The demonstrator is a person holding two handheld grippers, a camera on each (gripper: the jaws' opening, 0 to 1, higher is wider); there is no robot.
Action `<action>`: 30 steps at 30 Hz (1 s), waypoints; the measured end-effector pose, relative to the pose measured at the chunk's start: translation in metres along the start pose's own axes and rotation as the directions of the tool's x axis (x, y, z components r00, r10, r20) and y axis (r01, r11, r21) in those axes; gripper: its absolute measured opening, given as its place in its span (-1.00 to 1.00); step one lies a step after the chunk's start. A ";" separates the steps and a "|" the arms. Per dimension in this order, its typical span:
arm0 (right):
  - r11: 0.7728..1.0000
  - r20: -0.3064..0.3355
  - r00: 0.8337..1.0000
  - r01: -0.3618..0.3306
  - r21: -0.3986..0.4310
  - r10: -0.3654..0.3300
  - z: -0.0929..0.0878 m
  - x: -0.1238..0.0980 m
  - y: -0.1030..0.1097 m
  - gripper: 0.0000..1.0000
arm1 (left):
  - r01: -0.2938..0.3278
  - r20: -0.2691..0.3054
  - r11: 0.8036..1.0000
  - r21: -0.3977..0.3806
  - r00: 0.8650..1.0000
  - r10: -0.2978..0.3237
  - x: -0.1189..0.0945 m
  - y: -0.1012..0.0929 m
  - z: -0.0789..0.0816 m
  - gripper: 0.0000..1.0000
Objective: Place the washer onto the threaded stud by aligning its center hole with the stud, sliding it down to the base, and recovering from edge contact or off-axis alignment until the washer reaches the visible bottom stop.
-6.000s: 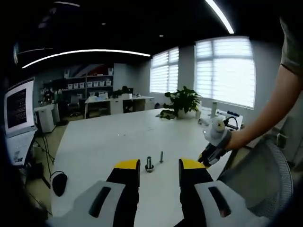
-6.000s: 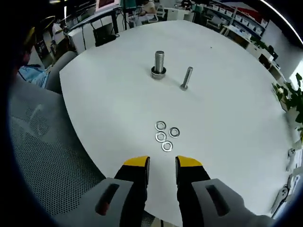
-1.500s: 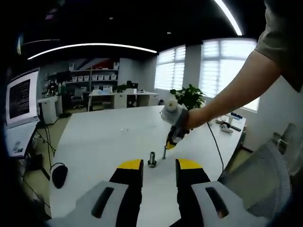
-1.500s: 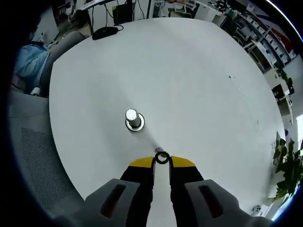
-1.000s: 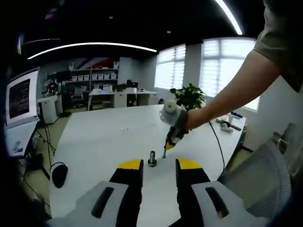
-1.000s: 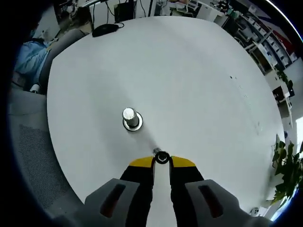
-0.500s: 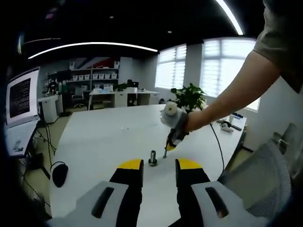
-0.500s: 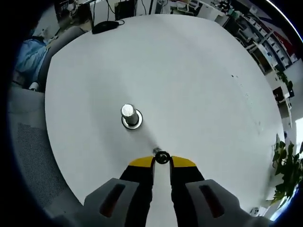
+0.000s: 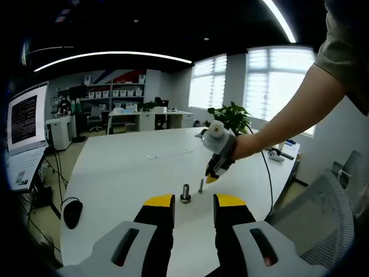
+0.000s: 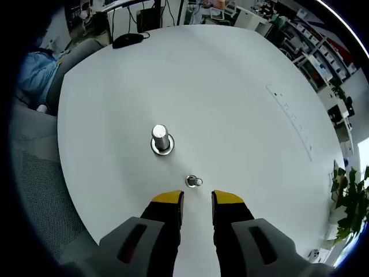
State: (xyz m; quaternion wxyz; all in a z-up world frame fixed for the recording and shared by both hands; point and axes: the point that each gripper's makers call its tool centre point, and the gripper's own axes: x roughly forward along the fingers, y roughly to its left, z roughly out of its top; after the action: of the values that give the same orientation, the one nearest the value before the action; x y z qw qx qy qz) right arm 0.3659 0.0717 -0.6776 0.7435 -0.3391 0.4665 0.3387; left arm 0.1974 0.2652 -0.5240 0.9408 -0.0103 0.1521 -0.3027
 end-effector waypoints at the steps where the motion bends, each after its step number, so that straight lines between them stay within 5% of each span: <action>1: 1.000 -0.002 1.000 0.001 0.005 -0.001 -0.003 -0.001 0.000 -0.57 | 0.001 0.001 1.000 0.000 1.000 -0.001 0.000 0.000 0.000 -0.51; 17: 0.996 -0.067 0.997 -0.043 0.079 0.048 -0.065 0.000 0.031 -0.57 | 0.008 -0.001 1.000 0.007 1.000 -0.008 0.000 -0.003 -0.001 -0.51; 30: 0.989 -0.084 0.992 -0.081 0.121 0.092 -0.083 0.008 0.052 -0.57 | 0.009 -0.023 1.000 0.029 1.000 -0.009 0.001 -0.004 -0.004 -0.53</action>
State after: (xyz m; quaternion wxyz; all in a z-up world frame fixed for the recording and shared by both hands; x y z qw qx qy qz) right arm 0.2876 0.0337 -0.7229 0.7252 -0.2889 0.5327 0.3269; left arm 0.1944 0.2617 -0.5279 0.9377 0.0060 0.1584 -0.3092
